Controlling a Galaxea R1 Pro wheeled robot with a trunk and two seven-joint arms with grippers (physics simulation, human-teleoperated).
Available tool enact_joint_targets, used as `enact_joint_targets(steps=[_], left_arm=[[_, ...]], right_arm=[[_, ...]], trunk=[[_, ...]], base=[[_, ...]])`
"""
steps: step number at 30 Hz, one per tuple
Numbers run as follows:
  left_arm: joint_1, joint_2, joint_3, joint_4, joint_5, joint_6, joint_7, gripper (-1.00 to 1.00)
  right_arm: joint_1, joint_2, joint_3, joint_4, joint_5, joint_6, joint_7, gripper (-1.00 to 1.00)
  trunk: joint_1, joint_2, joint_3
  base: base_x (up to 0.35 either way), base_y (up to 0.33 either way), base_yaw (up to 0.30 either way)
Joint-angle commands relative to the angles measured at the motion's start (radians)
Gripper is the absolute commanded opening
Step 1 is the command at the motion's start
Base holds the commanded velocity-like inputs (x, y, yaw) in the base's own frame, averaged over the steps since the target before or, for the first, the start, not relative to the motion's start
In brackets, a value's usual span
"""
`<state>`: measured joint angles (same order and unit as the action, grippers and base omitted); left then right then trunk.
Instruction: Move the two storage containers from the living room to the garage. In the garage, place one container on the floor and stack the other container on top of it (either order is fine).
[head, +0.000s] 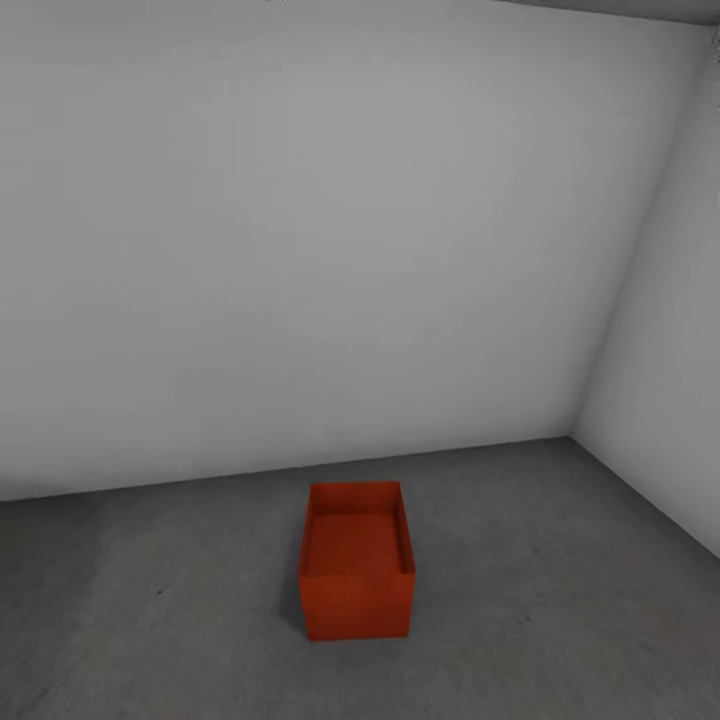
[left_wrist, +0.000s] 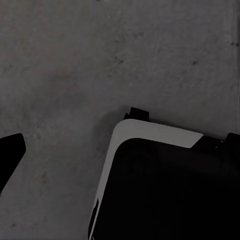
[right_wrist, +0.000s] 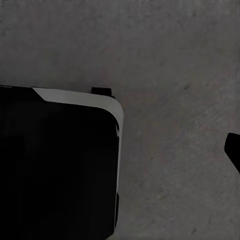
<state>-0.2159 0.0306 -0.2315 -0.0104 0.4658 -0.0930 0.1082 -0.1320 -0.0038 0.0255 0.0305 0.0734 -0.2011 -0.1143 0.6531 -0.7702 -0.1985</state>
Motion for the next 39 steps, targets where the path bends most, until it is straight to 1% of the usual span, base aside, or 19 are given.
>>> enact_joint_targets(steps=[1,39], left_arm=[[0.0,0.0,-0.009,-0.001,0.007,-0.002,0.003,1.0],[0.0,0.0,-0.009,0.0,0.007,-0.004,0.002,1.0]], right_arm=[[-0.001,0.001,0.002,0.003,0.008,-0.004,-0.005,1.0],[-0.001,0.0,0.002,0.003,0.008,-0.004,-0.005,1.0]], trunk=[[0.0,-0.001,0.0],[0.0,-0.001,0.062]], base=[[0.0,0.0,0.0],[0.0,0.0,0.0]])
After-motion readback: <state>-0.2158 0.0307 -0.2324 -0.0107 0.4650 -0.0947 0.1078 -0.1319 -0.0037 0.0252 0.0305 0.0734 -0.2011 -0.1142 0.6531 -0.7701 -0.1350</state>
